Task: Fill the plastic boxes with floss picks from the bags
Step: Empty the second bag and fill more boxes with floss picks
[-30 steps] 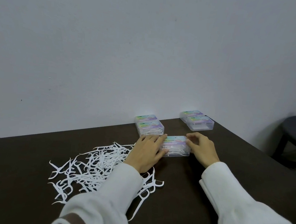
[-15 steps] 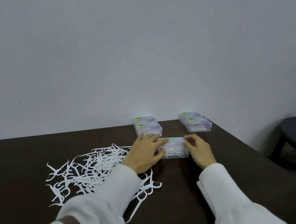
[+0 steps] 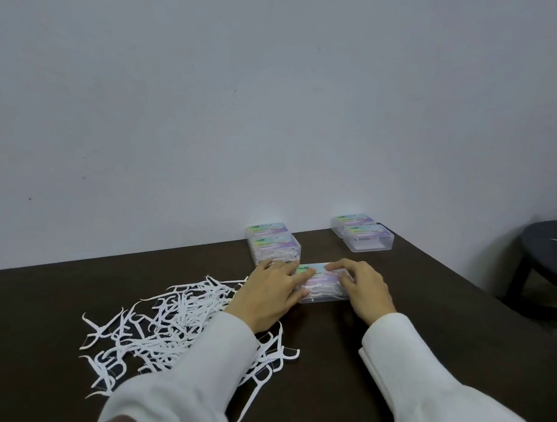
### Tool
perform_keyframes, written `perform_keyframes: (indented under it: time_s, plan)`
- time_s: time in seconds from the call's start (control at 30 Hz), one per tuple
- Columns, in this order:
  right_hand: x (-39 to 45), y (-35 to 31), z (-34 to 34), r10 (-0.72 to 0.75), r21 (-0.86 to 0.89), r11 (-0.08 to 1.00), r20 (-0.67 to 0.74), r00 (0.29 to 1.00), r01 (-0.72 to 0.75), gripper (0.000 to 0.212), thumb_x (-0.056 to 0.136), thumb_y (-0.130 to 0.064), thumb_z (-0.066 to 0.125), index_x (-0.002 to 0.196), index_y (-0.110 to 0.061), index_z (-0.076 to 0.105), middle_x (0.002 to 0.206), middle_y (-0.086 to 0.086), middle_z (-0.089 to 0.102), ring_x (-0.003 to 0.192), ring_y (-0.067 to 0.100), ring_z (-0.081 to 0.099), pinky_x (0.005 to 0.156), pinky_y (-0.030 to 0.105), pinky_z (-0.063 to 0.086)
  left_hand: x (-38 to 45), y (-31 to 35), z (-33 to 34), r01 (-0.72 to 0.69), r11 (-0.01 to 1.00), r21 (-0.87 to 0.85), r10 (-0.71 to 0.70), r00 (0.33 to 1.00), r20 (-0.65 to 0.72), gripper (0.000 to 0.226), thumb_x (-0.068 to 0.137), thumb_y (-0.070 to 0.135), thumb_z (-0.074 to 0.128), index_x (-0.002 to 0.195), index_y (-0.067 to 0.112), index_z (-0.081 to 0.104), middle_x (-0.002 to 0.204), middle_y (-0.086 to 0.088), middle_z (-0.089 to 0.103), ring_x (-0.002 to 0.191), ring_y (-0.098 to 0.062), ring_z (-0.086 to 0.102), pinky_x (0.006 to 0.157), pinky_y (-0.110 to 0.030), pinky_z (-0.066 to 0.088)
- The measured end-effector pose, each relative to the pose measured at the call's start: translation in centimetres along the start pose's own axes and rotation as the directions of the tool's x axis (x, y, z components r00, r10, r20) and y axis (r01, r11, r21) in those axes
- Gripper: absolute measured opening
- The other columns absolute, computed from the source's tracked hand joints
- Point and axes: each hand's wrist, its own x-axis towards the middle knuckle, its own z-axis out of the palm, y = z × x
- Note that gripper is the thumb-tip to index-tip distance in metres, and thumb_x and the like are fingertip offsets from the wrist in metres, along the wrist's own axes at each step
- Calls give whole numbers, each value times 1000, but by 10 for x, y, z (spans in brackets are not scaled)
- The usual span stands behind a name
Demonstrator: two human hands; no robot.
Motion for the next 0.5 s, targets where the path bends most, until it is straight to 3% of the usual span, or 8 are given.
perform_keyframes:
  time_s: [0.13, 0.23, 0.4, 0.5]
  plan:
    - [1, 9, -7, -11, 115, 993, 89, 996, 1, 22, 94, -25, 52, 113, -26, 63, 128, 4, 51, 114, 21, 51, 94, 30, 42, 0, 5, 0, -1, 1000, 28, 1, 1000, 8, 48, 103, 36, 25, 150, 30, 18, 150, -7, 32, 135, -22, 32, 111, -33, 18]
    - [4, 18, -16, -38, 207, 978, 181, 983, -1, 19, 92, -25, 56, 109, -29, 63, 128, 3, 54, 113, 20, 53, 100, 39, 44, -1, 10, -1, 14, 998, -55, -13, 1000, 26, 48, 103, 33, 27, 150, 34, 16, 150, -11, 30, 133, -25, 34, 107, -33, 26]
    - [8, 22, -20, -80, 327, 945, 257, 963, -9, 25, 88, -19, 61, 108, -33, 57, 126, 3, 56, 103, 18, 58, 91, 33, 50, -4, 12, 1, 84, 953, -291, -93, 996, -15, 53, 98, 37, 42, 147, 38, 24, 145, -4, 32, 131, -20, 36, 104, -30, 32]
    - [7, 19, -20, -117, 287, 958, 326, 938, 20, 41, 80, -22, 71, 115, -33, 53, 119, 0, 57, 93, 11, 61, 81, 21, 49, -4, 10, 2, 126, 944, -305, -143, 989, -34, 53, 96, 45, 45, 146, 39, 27, 145, -1, 33, 131, -20, 37, 104, -34, 34]
